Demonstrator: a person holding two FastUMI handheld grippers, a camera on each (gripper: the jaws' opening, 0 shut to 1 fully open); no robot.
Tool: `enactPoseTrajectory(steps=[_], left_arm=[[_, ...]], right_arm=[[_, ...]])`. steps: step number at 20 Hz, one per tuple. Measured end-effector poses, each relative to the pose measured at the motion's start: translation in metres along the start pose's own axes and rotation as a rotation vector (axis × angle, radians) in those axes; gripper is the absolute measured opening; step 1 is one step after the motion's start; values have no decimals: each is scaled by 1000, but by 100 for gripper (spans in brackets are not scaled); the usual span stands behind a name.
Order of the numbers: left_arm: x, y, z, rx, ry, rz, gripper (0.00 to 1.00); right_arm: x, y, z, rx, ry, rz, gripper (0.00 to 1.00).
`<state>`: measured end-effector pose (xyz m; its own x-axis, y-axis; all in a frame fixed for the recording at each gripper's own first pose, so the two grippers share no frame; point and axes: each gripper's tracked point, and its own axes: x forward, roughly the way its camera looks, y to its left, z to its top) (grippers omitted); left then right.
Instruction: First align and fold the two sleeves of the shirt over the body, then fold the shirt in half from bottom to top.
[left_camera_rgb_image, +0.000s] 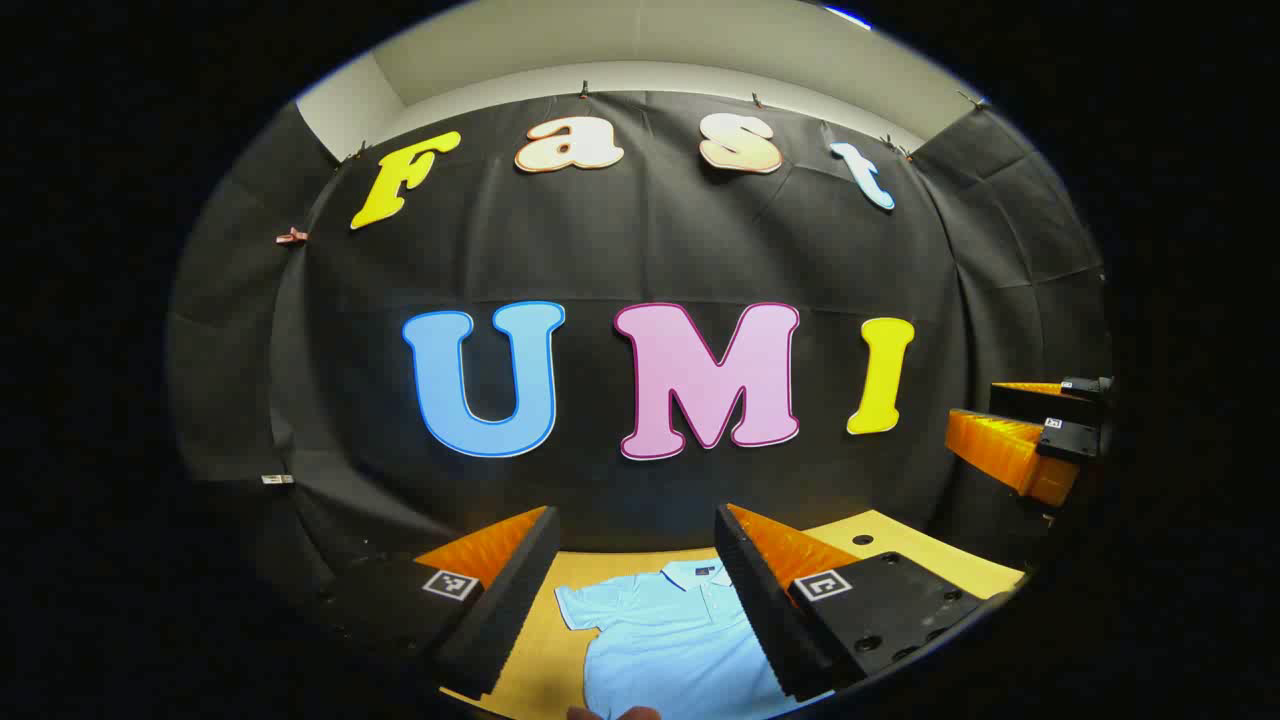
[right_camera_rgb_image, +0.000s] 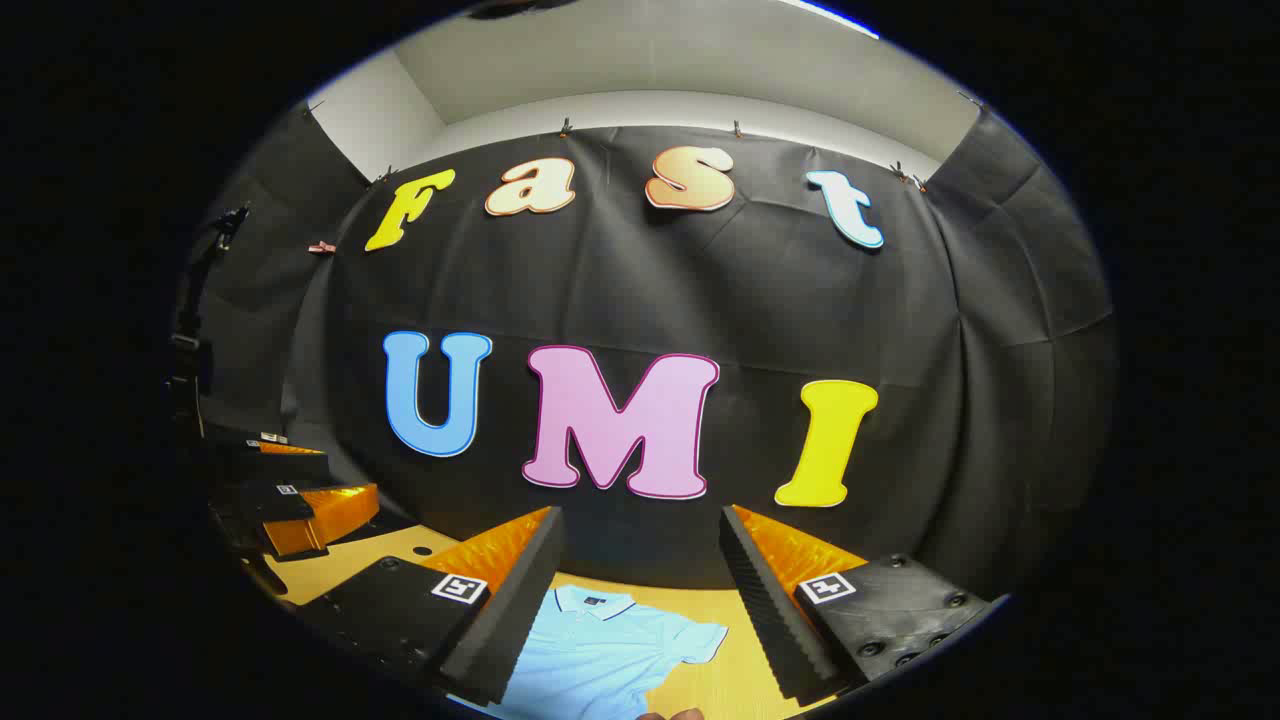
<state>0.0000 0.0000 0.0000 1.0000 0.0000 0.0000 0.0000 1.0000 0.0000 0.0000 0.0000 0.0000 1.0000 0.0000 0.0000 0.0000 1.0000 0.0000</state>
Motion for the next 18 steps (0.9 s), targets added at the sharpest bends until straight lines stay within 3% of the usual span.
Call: enactPoseTrajectory(steps=[18], left_arm=[[7, 4, -15, 17, 29, -3, 98]], right_arm=[[12, 1, -24, 20, 72, -19, 96]])
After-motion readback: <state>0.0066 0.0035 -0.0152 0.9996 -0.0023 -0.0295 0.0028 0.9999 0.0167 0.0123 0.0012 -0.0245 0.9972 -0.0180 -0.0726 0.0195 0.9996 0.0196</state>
